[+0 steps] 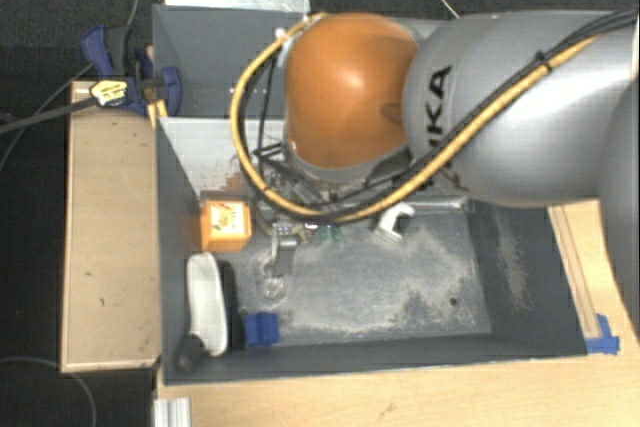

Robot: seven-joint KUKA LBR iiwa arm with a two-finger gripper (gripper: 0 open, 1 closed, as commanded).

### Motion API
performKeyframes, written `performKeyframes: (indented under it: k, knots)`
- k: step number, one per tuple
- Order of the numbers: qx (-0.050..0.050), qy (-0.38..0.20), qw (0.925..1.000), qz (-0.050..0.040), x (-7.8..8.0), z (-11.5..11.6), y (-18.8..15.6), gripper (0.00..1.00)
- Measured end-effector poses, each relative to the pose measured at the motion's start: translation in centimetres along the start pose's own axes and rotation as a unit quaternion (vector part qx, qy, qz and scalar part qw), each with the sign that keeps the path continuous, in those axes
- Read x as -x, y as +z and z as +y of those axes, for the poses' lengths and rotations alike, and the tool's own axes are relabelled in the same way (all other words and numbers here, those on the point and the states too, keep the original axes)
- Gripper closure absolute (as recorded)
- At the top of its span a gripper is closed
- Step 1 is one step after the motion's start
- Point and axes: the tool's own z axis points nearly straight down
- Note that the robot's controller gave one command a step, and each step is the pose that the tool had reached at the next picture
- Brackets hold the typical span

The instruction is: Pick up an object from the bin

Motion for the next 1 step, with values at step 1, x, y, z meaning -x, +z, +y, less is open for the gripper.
performKeyframes:
  k: [1]
  knots:
    - [0.001, 0.003, 1.0, -0.0042, 0.2, -0.15, -0.47, 0.0]
